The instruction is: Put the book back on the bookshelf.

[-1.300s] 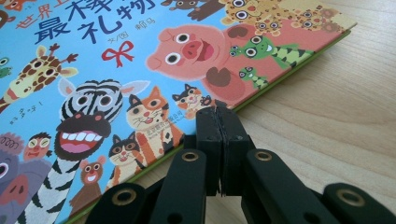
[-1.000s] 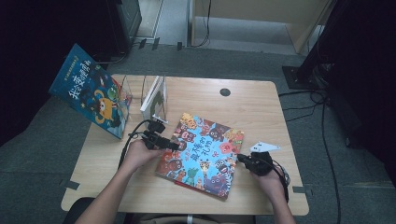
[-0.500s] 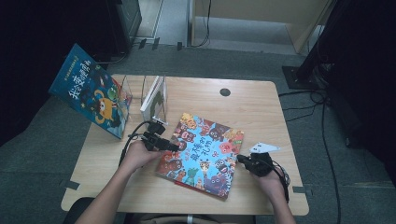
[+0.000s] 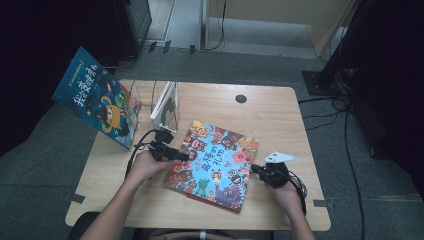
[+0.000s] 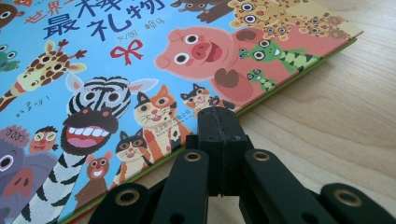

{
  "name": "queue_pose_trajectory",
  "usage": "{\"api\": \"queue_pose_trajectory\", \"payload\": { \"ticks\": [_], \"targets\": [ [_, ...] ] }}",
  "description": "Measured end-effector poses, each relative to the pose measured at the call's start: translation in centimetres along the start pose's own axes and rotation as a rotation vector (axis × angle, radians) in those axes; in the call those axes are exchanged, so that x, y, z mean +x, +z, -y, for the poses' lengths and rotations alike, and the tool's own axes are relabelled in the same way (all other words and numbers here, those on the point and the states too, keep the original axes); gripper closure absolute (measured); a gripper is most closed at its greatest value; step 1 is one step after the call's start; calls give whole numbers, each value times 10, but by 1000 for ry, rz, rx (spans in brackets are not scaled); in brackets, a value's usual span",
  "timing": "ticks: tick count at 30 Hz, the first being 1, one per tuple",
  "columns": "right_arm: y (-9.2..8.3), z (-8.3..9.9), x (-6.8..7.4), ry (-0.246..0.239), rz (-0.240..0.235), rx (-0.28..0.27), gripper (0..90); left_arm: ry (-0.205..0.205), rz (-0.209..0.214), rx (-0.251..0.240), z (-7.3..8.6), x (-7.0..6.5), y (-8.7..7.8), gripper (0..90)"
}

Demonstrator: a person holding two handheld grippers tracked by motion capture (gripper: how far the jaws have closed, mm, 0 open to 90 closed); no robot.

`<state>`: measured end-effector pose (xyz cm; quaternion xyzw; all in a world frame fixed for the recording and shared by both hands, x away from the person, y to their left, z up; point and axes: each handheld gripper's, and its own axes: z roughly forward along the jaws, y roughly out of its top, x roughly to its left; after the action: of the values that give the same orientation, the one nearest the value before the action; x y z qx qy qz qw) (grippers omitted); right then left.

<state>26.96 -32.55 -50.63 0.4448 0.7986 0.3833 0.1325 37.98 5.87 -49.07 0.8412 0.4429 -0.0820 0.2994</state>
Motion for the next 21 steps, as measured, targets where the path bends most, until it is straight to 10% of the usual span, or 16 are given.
{"api": "queue_pose_trajectory", "payload": {
  "ticks": [21],
  "targets": [
    [9, -5, 5, -9, -19, -13, 900, -77, 17, -8, -1, 13, -5, 432]
  ]
}}
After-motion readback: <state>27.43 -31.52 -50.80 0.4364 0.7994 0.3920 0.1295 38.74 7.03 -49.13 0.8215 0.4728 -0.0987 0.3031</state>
